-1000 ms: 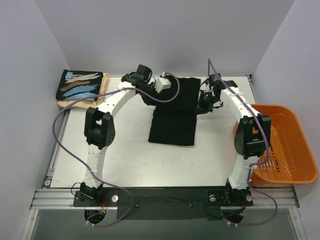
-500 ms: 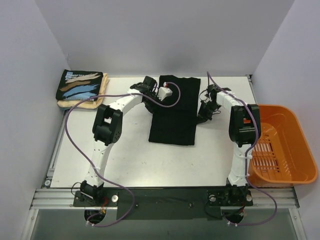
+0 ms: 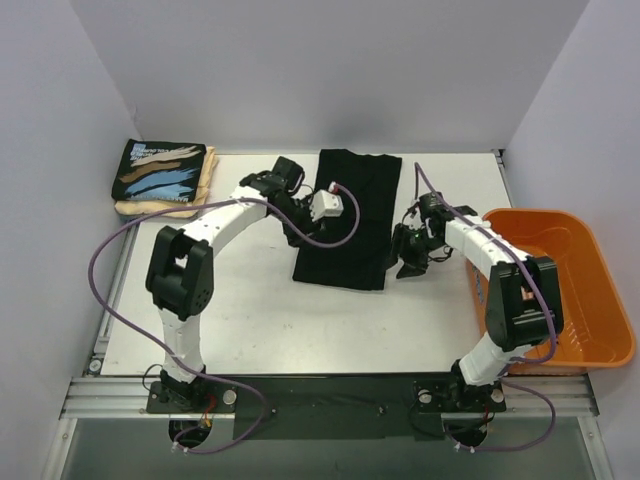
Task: Fold and stack the t-shirts
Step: Grab one side of the 2/3 rectangular tshirt with both arms
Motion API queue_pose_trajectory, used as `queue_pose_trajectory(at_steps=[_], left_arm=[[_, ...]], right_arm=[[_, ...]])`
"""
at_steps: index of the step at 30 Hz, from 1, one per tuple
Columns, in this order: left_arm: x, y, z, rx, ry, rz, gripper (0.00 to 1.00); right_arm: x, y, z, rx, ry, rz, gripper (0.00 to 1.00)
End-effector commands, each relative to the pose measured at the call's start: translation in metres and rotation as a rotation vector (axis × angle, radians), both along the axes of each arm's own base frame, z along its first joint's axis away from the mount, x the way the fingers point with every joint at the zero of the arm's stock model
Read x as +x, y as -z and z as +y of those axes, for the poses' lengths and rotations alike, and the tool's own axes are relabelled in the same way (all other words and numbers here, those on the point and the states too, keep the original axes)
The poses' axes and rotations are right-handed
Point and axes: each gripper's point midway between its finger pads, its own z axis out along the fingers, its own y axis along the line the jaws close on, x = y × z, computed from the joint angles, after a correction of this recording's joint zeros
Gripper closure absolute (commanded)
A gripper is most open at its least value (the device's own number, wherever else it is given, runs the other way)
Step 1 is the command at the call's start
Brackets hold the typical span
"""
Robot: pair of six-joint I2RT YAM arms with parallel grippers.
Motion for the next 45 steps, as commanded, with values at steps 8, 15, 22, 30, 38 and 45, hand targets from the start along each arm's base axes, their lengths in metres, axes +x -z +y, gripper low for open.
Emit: queue_pose_trajectory(at_steps=[8, 15, 22, 30, 38, 45], left_arm=[[-0.084, 0.061, -0.006, 0.130, 0.339, -0.025, 0.30], [-0.089, 0.076, 0.006, 0.161, 0.332, -0.003, 0.32], [-0.122, 0.031, -0.005, 0.139, 0.434, 0.109, 0.34], [-0.110, 0.042, -0.012, 0.149, 0.446, -0.040, 0.33], [-0.078, 0.071, -0.010, 0.213, 0.383, -0.184, 0.33], [-0.092, 0.076, -0.017, 0.201, 0.364, -0.129, 1.00]], right_arm=[[-0.022, 0.048, 0.026, 0.068, -0.005, 0.099, 0.86], [-0.057, 0.061, -0.005, 0.022, 0.066, 0.198, 1.00], [-0.059, 0.052, -0.004, 0.066, 0.013, 0.187, 0.67], [-0.062, 0.051, 0.001, 0.091, 0.094, 0.206, 0.57], [-0.059, 0.071, 0.012, 0.129, 0.103, 0.252, 0.75], [-0.055, 0.063, 0.011, 0.150, 0.110, 0.237, 1.00]])
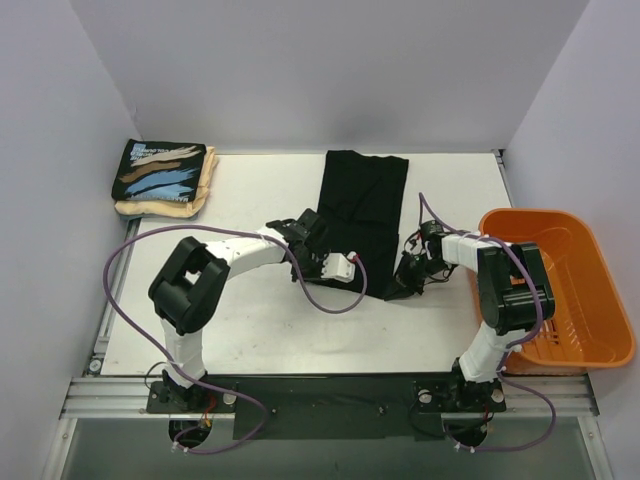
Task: Fold and stack the t-shirts
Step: Grab one side of the 2/3 rectangular tshirt with both arms
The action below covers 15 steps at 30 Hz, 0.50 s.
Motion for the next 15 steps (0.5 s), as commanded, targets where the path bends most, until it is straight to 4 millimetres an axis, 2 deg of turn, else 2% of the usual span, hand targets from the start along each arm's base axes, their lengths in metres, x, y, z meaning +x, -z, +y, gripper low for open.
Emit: queue_pose_trajectory(at_steps=[1, 4, 8, 11, 12, 15], left_arm=[[-0.002, -0.003, -0.010, -0.031, -0.020, 0.013, 1.00], [-0.015, -0.017, 0.004, 0.014, -0.030, 0.080, 1.00], [-0.041, -0.034, 0.024, 0.056, -0.022, 0.144, 1.00], [-0.064, -0.054, 0.034, 0.077, -0.019, 0.187, 1.00], [-0.074, -0.057, 0.041, 0.101, -0.030, 0.220, 1.00], [-0.111, -0.080, 0.054, 0.130, 0.009, 0.287, 1.00]], right_arm=[[-0.005, -0.002, -0.007, -0.024, -0.004, 0.001, 1.00], [-0.009, -0.019, -0.008, -0.025, -0.021, -0.028, 1.00], [-0.031, -0.038, -0.014, -0.050, -0.049, -0.049, 1.00], [-0.062, -0.050, -0.012, -0.058, -0.087, -0.045, 1.00], [-0.071, -0.050, -0.011, -0.063, -0.103, -0.033, 1.00], [-0.104, -0.067, -0.005, -0.073, -0.175, -0.024, 1.00]])
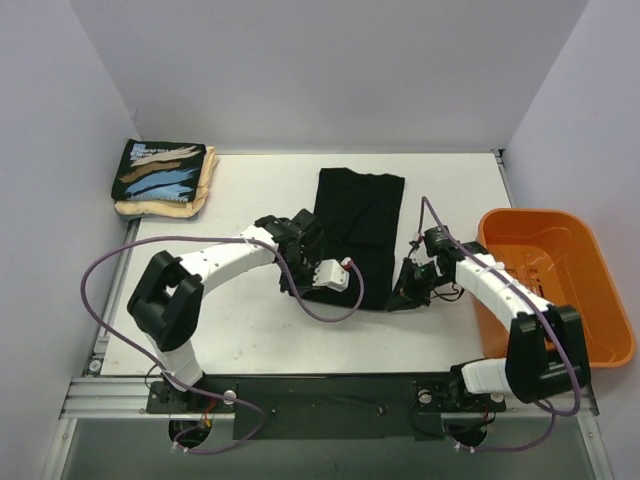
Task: Fold and stack the t-shirts
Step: Grab one side of the 2/3 rectangular tshirt with both arms, then fold the long partially folded tshirt into a neat square
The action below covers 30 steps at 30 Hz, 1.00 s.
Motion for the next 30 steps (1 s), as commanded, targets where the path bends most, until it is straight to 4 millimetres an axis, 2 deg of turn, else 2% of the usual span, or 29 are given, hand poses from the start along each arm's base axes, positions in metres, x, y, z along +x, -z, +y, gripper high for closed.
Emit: queue_pose_trajectory(at_steps=[1, 2, 3, 4, 5, 6, 9, 11, 13, 14, 15, 16, 17, 18, 19, 20, 21, 22, 24, 25, 26, 27, 30], left_arm=[[-0.076, -0.049, 0.042, 0.105, 0.054, 0.189, 1.00], [-0.092, -0.062, 0.042, 0.074, 0.098, 0.214, 1.00], [-0.114, -0.073, 0.058, 0.104, 0.172, 0.281, 1.00], [-0.131, -0.088, 0.059, 0.064, 0.223, 0.305, 1.00], [-0.146, -0.098, 0.069, 0.082, 0.231, 0.350, 1.00], [-0.153, -0.105, 0.071, 0.078, 0.222, 0.324, 1.00], [-0.166, -0.107, 0.087, 0.133, 0.245, 0.249, 1.00], [-0.170, -0.113, 0.088, 0.116, 0.238, 0.227, 1.00], [-0.162, -0.123, 0.081, 0.077, 0.211, 0.212, 1.00], [-0.143, -0.131, 0.070, 0.034, 0.164, 0.172, 1.00], [-0.123, -0.131, 0.069, 0.032, 0.080, 0.166, 1.00], [-0.102, -0.144, 0.058, -0.023, 0.040, 0.106, 1.00], [-0.079, -0.144, 0.059, -0.022, -0.045, 0.100, 1.00], [-0.055, -0.155, 0.047, -0.072, -0.095, 0.040, 1.00], [-0.032, -0.153, 0.048, -0.072, -0.162, 0.016, 1.00], [-0.013, -0.162, 0.039, -0.113, -0.185, -0.027, 1.00], [0.000, -0.154, 0.035, -0.109, -0.199, -0.018, 1.00], [0.014, -0.159, 0.028, -0.134, -0.207, -0.053, 1.00], [0.036, -0.151, 0.014, -0.144, -0.223, -0.060, 1.00], [0.052, -0.147, 0.004, -0.160, -0.234, -0.065, 1.00], [0.058, -0.146, -0.002, -0.168, -0.246, -0.061, 1.00], [0.075, -0.145, -0.012, -0.188, -0.258, -0.081, 1.00], [0.108, -0.144, -0.032, -0.221, -0.326, -0.116, 1.00]], right_arm=[[-0.067, -0.013, -0.005, -0.066, -0.088, 0.122, 1.00], [-0.080, -0.022, -0.002, -0.051, -0.108, 0.124, 1.00], [-0.087, -0.029, 0.000, -0.043, -0.122, 0.126, 1.00], [-0.102, -0.039, 0.003, -0.035, -0.149, 0.131, 1.00], [-0.117, -0.048, 0.004, -0.046, -0.193, 0.154, 1.00], [-0.126, -0.055, 0.005, -0.046, -0.205, 0.146, 1.00], [-0.149, -0.083, 0.013, -0.026, -0.251, 0.155, 1.00], [-0.149, -0.101, 0.022, 0.035, -0.244, 0.127, 1.00], [-0.139, -0.112, 0.025, 0.052, -0.249, 0.077, 1.00], [-0.134, -0.111, 0.026, 0.044, -0.246, 0.091, 1.00], [-0.122, -0.113, 0.024, 0.048, -0.237, 0.066, 1.00], [-0.112, -0.113, 0.025, 0.039, -0.232, 0.073, 1.00], [-0.096, -0.111, 0.019, 0.025, -0.216, 0.043, 1.00], [-0.081, -0.111, 0.018, 0.011, -0.199, 0.039, 1.00], [-0.063, -0.106, 0.009, -0.009, -0.169, 0.039, 1.00], [-0.045, -0.113, 0.005, -0.006, -0.141, 0.000, 1.00], [-0.031, -0.107, 0.002, -0.015, -0.139, 0.009, 1.00], [-0.013, -0.111, -0.003, -0.012, -0.111, -0.022, 1.00], [0.014, -0.105, -0.013, -0.026, -0.096, -0.036, 1.00], [0.023, -0.095, -0.017, -0.031, -0.081, 0.001, 1.00], [0.037, -0.093, -0.025, -0.039, -0.055, -0.017, 1.00], [0.044, -0.085, -0.030, -0.048, -0.040, 0.007, 1.00], [0.074, -0.077, -0.048, -0.059, 0.041, -0.015, 1.00]])
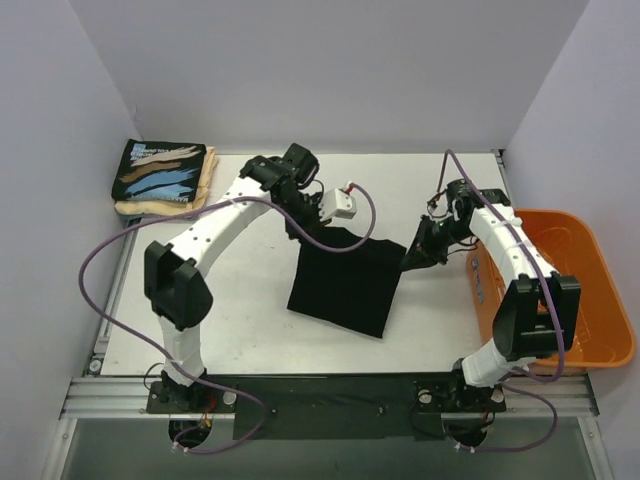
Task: Fold and stack the t-shirts
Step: Fold the long partially folded tshirt into a neat square
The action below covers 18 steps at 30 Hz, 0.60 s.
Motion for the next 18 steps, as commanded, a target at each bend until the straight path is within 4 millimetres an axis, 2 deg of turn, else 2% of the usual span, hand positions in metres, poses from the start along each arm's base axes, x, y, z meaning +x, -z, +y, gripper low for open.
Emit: queue_pose_trajectory(at_steps=[1, 5, 12, 15, 18], left_arm=[[0.064, -0.017, -0.028, -0.080, -0.121, -0.130, 1.00], [0.096, -0.004, -0.044, -0.082, -0.145, -0.159, 1.00], [0.139, 0.032, -0.054, -0.040, -0.216, -0.190, 1.00], [0.158, 0.033, -0.066, -0.086, -0.252, -0.234, 1.00], [0.169, 0.037, -0.078, -0.131, -0.269, -0.253, 1.00]], right_arm=[[0.030, 0.013, -0.034, -0.068, 0.059, -0.020, 1.00], [0.062, 0.024, -0.044, -0.063, 0.113, -0.035, 1.00], [0.106, 0.047, -0.064, -0.107, 0.192, -0.022, 1.00], [0.120, 0.059, -0.073, -0.144, 0.224, -0.017, 1.00], [0.134, 0.068, -0.078, -0.171, 0.252, -0.020, 1.00]])
